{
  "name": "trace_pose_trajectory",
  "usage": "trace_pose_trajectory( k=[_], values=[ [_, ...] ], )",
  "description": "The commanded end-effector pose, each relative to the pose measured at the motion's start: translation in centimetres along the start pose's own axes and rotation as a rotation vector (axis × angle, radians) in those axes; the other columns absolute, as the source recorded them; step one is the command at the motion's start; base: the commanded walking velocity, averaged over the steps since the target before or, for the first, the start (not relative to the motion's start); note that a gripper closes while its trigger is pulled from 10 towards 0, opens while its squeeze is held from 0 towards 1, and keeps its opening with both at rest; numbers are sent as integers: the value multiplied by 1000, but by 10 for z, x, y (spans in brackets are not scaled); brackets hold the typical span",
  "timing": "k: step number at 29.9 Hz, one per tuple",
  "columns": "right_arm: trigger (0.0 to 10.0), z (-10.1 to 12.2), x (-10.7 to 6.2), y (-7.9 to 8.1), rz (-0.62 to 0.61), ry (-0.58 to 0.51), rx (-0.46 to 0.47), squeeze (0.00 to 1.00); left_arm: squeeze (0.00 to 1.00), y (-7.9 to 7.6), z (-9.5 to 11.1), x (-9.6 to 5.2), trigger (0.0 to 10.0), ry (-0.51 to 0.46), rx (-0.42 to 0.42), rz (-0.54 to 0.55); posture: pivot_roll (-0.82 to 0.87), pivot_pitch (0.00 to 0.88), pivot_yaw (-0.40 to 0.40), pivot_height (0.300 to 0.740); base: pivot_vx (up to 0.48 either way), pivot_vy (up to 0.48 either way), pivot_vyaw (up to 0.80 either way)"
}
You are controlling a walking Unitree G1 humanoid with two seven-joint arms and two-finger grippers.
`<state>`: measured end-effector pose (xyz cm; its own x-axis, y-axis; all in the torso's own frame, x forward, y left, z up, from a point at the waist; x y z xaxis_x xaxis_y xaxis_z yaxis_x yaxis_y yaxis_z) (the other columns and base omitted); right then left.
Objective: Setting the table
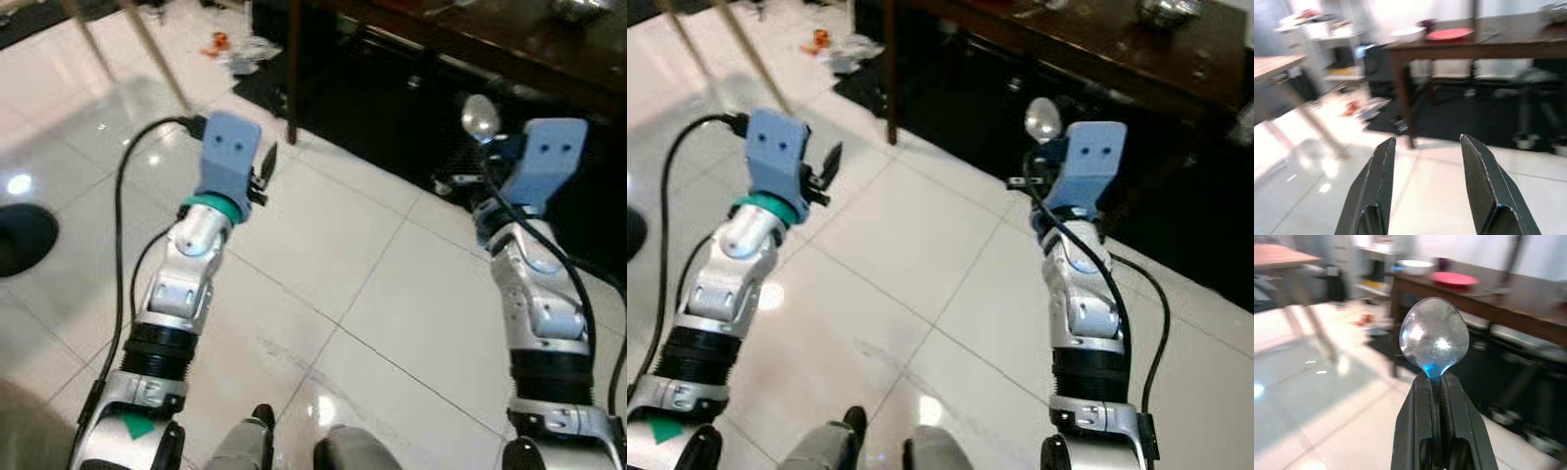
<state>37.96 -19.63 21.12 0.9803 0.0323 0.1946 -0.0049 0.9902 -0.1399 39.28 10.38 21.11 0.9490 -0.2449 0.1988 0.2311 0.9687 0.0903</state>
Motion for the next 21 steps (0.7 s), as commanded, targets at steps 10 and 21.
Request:
trace_pose_trajectory(
  k=[10, 21],
  values=[
    [10000, 10, -4, 26, 115, -57, 37, 0, 0, -2, -9, -3, 10000, 31, 7, -3, -64, 0, -5, 740, 0, 0, 800],
    [10000, 13, -5, 30, 153, -69, 38, 0, 0, -4, -8, 0, 10000, 28, 2, -2, -64, 0, -2, 740, 0, 0, 800]
  ],
)
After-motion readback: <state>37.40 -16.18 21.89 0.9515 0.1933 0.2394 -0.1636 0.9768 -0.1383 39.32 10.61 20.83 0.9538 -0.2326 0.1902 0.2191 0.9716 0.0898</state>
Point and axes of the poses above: a point about 5 cm out from each wrist's last joint towards the gripper, its own x axis pointing out of the wrist towards the gripper, its own z axis along the axis of the wrist's last joint, y = z × x, the point moved 5 cm from there along x, pointing out of the wrist towards the gripper, and after that the axes turned 6 degrees about -x, right-handed, at the moved point
